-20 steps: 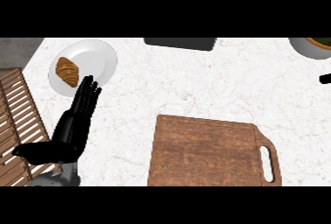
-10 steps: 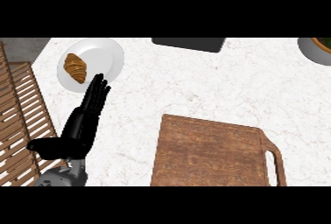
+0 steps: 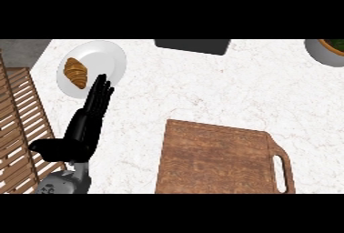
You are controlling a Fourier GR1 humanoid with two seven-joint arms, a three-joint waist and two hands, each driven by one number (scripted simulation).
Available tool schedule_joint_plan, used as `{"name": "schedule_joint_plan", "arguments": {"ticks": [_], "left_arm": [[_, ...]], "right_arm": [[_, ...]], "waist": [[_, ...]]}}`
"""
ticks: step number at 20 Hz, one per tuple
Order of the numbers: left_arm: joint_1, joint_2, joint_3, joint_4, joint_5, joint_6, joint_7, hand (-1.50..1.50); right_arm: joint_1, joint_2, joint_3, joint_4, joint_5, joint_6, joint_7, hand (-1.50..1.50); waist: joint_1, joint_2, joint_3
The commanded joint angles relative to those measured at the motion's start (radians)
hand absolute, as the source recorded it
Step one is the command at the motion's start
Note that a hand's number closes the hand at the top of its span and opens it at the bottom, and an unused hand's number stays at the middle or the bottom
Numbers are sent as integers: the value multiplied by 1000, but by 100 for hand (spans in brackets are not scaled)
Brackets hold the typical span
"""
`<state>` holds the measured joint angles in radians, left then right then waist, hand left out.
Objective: Pick the cupcake from the cutting board and place it in the basket
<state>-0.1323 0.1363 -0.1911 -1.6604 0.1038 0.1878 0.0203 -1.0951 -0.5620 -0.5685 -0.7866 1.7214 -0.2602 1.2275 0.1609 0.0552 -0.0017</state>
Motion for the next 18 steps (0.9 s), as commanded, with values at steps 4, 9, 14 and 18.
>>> {"name": "schedule_joint_plan", "arguments": {"ticks": [4, 9, 14, 18], "left_arm": [[13, -7, 9, 13, 2, 10, 3, 0], [21, -9, 19, 40, -6, 17, -18, 0], [66, 19, 50, 31, 7, 3, -35, 0], [56, 8, 45, 10, 8, 12, -14, 0]], "right_arm": [[-70, 6, -89, 101, 179, 52, 260, 150], [-86, 42, -161, 84, 261, -1, 260, 150], [-55, 80, -235, 56, 344, -26, 260, 150], [-56, 85, -290, 54, 401, -5, 260, 150]], "waist": [[-29, -10, -1], [-63, -19, 0], [-77, -28, 1], [-89, -31, 2]]}}
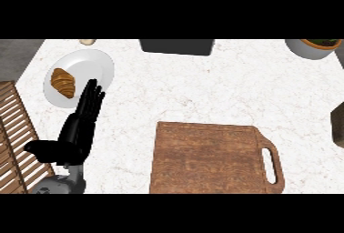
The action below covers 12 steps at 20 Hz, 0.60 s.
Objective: Pick the cupcake from the cutting board and place it in the basket
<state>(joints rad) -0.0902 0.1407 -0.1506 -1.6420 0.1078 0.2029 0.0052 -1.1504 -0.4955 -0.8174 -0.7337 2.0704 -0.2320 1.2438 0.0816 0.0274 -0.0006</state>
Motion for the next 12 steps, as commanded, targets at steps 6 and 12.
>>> {"name": "schedule_joint_plan", "arguments": {"ticks": [6, 12], "left_arm": [[-3, 12, 22, -15, -6, 15, 36, 0], [53, -6, -1, -64, -15, 29, 46, 0]], "right_arm": [[19, 126, -126, -46, 96, -20, 243, 150], [66, 128, -179, -33, 96, -29, 222, 150]], "waist": [[-36, -13, 1], [-46, -20, 2]]}}
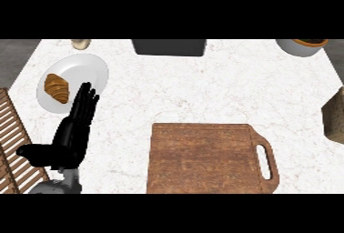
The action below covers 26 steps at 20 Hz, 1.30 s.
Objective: Pick the cupcake from the cutting board and place it in the basket
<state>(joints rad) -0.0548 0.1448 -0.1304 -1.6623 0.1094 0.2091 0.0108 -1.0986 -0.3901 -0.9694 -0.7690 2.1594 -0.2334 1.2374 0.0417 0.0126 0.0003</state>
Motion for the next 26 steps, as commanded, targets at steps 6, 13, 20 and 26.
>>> {"name": "schedule_joint_plan", "arguments": {"ticks": [6, 13, 20, 26], "left_arm": [[42, -2, 14, -34, 1, 7, -8, 0], [63, 24, 33, -33, 20, -33, -18, 0], [7, 5, 19, -31, -11, 4, 42, 0], [14, 1, 48, 28, 10, -25, -23, 0]], "right_arm": [[57, 86, -65, -69, 6, -102, 207, 150], [79, 127, -120, -138, 1, -161, 190, 150], [145, 191, -192, -223, -13, -183, 151, -150], [146, 205, -182, -247, -6, -264, 122, -150]], "waist": [[-17, -8, 0], [-12, -6, 0], [-30, -9, 0], [-26, -6, 0]]}}
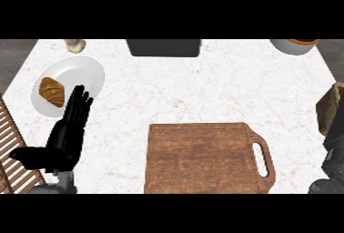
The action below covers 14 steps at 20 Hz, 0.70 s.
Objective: Pick the cupcake from the cutting board and place it in the basket
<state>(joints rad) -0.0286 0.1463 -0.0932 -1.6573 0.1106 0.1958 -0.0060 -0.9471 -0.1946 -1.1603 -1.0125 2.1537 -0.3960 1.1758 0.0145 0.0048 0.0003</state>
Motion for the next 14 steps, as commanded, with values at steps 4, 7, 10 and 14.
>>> {"name": "schedule_joint_plan", "arguments": {"ticks": [4, 7, 10, 14], "left_arm": [[-9, 5, -5, -31, -16, 3, 25, 0], [25, 3, -11, -43, -11, -10, 13, 0], [24, -20, -31, -49, -20, 8, 41, 0], [26, -22, -15, -48, -15, 8, 23, 0]], "right_arm": [[24, 1, 32, -32, 36, -172, 144, -150], [16, 56, 71, -87, 136, -176, 198, -150], [12, 14, 84, -150, 211, -134, 170, -150], [-3, 100, 100, -271, 304, -48, 205, -150]], "waist": [[6, 1, 1], [13, 1, 0], [7, -1, 0], [2, -5, -1]]}}
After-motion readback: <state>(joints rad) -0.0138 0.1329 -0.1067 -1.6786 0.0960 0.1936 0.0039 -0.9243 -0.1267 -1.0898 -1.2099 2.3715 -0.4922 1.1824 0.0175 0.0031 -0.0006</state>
